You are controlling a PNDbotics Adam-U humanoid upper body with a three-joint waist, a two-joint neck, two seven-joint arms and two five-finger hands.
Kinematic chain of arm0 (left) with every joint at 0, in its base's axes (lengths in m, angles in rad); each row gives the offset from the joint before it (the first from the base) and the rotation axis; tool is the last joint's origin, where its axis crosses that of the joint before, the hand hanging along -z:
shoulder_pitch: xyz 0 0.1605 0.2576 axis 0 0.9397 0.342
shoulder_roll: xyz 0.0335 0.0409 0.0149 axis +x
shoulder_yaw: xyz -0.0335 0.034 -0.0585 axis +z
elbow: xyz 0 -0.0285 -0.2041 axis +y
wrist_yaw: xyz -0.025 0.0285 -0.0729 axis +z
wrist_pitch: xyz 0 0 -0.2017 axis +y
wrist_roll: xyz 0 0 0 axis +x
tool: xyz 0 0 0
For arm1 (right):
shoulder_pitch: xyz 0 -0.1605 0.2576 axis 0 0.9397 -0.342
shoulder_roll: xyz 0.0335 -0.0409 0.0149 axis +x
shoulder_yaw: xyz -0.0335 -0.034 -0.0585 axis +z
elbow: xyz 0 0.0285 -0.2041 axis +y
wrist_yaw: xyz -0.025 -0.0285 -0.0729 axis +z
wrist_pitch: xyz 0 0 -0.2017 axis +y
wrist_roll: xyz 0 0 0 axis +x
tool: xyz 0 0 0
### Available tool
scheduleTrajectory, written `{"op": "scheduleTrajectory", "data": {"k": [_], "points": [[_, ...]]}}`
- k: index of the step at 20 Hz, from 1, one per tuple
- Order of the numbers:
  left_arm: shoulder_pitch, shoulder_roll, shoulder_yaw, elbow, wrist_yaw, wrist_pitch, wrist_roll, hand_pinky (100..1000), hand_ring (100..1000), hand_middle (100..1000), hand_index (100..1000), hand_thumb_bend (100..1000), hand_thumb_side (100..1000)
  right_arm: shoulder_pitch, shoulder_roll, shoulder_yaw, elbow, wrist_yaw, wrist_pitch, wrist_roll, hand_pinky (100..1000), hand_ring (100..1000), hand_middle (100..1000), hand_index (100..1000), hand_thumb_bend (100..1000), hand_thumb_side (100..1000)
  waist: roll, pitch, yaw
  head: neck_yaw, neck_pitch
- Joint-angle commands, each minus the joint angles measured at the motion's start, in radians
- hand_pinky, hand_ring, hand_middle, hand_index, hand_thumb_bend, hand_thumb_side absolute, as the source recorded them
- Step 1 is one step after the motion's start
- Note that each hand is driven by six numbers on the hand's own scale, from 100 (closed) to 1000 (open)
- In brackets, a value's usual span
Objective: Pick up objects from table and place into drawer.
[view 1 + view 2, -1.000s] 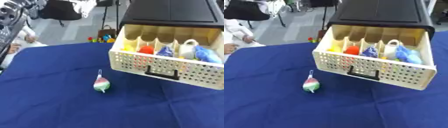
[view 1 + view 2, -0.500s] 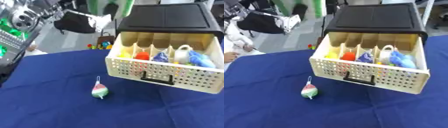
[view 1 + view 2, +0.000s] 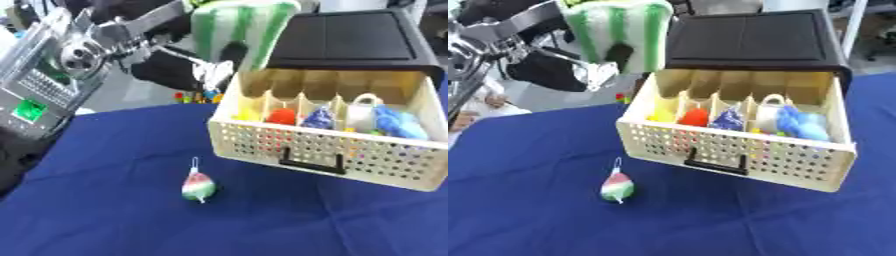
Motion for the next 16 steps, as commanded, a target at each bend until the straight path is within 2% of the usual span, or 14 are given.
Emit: {"op": "scheduleTrajectory", "data": {"k": [1, 5, 14, 16], "points": [[-0.032, -0.003, 0.002, 0.021, -0.007, -0.009, -0.003, 207, 539, 459, 660, 100, 305, -0.017, -0.023, 0.001, -0.009, -0.007, -0.003, -0.004, 594, 604, 694, 730, 100, 627, -0.006, -0.010, -0.002, 0.006, -0.006], [-0.054, -0.017, 0.011, 0.059, -0.061, -0.027, 0.020, 231, 554, 476, 661, 100, 258, -0.021, -0.021, 0.003, -0.009, -0.008, -0.004, -0.003, 594, 603, 693, 730, 100, 630, -0.001, -0.005, -0.008, 0.008, -0.008], [-0.080, -0.075, 0.003, 0.214, -0.198, -0.092, 0.077, 246, 566, 486, 674, 100, 260, -0.032, -0.016, 0.005, -0.009, -0.007, -0.003, 0.001, 597, 602, 689, 730, 100, 641, 0.014, 0.016, -0.028, 0.018, -0.021], [-0.079, -0.082, -0.004, 0.231, -0.209, -0.112, 0.075, 250, 569, 490, 680, 100, 316, -0.032, -0.015, 0.005, -0.009, -0.006, -0.002, 0.001, 597, 602, 689, 731, 100, 643, 0.017, 0.018, -0.029, 0.018, -0.020]]}}
